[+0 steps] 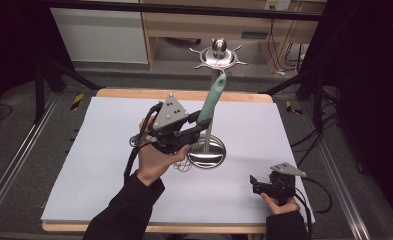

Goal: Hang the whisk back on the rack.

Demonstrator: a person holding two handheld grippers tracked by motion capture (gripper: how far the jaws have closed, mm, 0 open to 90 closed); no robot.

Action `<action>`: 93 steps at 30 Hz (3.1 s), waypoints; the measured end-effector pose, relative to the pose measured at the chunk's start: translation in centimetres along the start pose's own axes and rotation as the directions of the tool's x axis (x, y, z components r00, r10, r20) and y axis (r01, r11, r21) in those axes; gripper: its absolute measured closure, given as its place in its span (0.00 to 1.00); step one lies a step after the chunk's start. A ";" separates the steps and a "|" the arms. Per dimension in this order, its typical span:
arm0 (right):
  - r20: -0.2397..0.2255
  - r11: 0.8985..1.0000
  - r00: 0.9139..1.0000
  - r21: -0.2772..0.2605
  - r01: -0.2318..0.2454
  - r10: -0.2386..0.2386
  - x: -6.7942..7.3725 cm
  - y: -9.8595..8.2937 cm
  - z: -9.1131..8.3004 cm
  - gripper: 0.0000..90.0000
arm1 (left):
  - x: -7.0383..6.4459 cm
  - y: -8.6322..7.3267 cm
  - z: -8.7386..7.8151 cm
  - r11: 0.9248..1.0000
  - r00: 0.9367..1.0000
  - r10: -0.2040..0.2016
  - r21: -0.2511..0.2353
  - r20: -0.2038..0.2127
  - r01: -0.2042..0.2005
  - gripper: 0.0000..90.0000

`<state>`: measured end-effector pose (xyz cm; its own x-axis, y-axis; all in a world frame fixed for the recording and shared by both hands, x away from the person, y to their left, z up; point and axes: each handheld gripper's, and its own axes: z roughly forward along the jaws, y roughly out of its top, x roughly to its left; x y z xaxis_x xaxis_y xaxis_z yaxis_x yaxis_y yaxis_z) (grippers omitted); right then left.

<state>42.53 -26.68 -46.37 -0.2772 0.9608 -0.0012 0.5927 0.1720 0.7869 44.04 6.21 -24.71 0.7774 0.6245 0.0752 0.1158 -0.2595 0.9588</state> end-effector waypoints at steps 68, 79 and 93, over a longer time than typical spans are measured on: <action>-0.011 1.000 1.000 0.018 -0.009 0.010 -0.1 -0.2 0.2 0.09 | 2.2 -0.4 6.0 0.999 0.998 0.007 0.040 -0.056 -0.005 0.71; -0.004 1.000 1.000 0.016 -0.009 0.009 -0.3 -0.3 0.1 0.10 | 2.1 -1.8 4.5 0.999 0.999 -0.011 0.042 -0.030 0.012 0.56; 0.000 1.000 1.000 0.016 -0.016 0.016 -0.3 -0.4 0.1 0.09 | 2.4 -5.5 2.3 0.997 0.998 -0.051 0.063 0.028 0.049 0.49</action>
<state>42.42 -27.06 -46.73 -0.2680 0.9634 0.0111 0.6089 0.1604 0.7768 46.71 7.44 -30.47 0.7875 0.6160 0.0188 0.1923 -0.2747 0.9421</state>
